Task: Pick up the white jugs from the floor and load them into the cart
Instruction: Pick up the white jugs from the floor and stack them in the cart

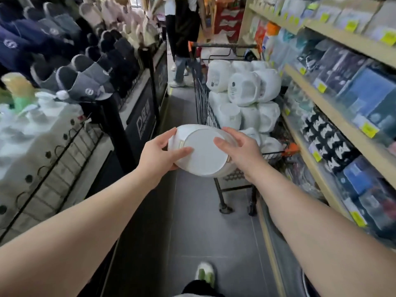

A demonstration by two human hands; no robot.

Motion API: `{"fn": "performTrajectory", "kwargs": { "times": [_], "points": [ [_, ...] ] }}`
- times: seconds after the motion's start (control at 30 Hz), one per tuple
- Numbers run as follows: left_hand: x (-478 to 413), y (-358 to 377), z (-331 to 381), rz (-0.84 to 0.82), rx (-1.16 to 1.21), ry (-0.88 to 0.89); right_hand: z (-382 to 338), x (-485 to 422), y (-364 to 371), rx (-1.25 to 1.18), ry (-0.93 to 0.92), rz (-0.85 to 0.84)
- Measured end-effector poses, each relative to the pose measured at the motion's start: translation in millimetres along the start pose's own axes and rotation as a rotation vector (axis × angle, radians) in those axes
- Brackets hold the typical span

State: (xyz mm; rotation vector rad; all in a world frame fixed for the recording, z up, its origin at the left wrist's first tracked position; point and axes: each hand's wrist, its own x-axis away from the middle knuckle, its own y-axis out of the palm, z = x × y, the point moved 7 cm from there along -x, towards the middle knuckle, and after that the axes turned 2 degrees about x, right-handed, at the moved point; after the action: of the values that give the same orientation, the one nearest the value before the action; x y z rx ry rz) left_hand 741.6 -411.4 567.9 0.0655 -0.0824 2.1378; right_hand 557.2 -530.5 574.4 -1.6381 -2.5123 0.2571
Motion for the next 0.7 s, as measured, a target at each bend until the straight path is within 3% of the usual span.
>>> {"fn": "performTrajectory", "kwargs": {
  "times": [0.37,0.7],
  "points": [
    [-242.3,68.7,14.7,-0.075,-0.064,-0.021,-0.5,-218.1,-35.7,0.071,0.079,0.073],
    [-450.5,152.1,19.7,-0.409,-0.326,0.005,47.2,-360.7,-70.4,-0.078,0.341,0.379]
  ]
}}
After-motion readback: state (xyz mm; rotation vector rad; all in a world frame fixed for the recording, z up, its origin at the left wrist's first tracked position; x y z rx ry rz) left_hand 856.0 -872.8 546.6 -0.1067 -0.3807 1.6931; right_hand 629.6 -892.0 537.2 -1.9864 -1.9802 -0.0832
